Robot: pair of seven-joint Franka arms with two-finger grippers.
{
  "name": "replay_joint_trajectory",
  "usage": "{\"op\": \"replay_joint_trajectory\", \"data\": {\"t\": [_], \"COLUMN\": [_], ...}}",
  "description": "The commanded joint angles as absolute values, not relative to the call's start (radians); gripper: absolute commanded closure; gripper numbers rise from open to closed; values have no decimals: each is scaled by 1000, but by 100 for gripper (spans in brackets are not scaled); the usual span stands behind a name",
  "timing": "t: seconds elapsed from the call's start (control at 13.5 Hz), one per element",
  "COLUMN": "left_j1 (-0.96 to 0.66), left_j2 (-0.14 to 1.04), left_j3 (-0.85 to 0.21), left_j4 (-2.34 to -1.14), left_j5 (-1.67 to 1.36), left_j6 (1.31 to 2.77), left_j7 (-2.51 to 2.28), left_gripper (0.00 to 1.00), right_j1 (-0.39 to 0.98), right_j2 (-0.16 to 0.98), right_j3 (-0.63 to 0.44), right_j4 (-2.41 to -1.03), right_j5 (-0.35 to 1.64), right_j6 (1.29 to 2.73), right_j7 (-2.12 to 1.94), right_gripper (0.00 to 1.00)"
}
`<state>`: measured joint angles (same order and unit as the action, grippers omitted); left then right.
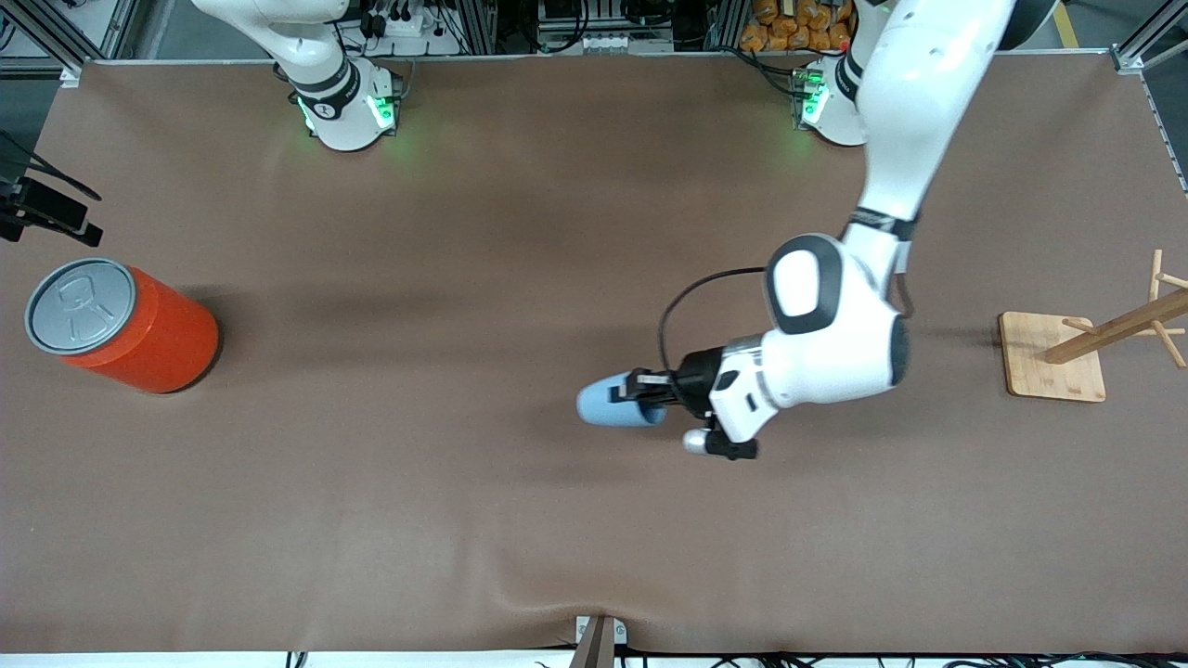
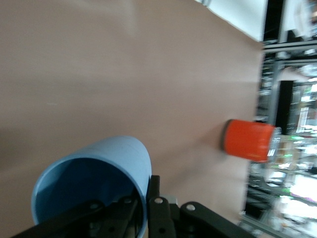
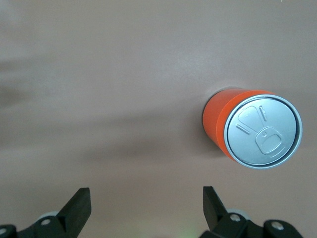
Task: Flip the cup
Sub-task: 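Lift the blue cup with the left gripper and rotate it upright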
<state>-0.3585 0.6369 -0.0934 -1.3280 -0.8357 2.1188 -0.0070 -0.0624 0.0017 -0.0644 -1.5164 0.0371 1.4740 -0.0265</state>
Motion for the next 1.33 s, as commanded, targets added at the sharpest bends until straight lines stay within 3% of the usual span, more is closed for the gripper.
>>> {"op": "replay_joint_trajectory", "data": {"t": [0.0, 0.37, 0.67, 0.81, 1.26], "left_j1": [-301, -190, -178, -178, -115], "left_j2": [493, 292, 210, 210, 279], "left_j3": [-91, -91, -92, -92, -97], "left_j4": [-1440, -1701, -1921, -2002, -2090], "left_j5": [-599, -212, 23, 54, 84], "left_j6": [2028, 2031, 2181, 2232, 2310], "left_j7": [-46, -60, -164, -192, -207], "left_gripper": [100, 100, 100, 100, 100], "right_j1": [-80, -77, -80, -84, -98], "right_j2": [-11, -11, -11, -15, -15], "right_j3": [-54, -52, -54, -55, -54], "right_j4": [-1519, -1520, -1520, -1519, -1519], "right_j5": [41, 41, 41, 40, 41], "right_j6": [1465, 1462, 1463, 1460, 1451], "right_j7": [-23, -23, -23, -25, -25], "right_gripper": [0, 0, 0, 0, 0]}}
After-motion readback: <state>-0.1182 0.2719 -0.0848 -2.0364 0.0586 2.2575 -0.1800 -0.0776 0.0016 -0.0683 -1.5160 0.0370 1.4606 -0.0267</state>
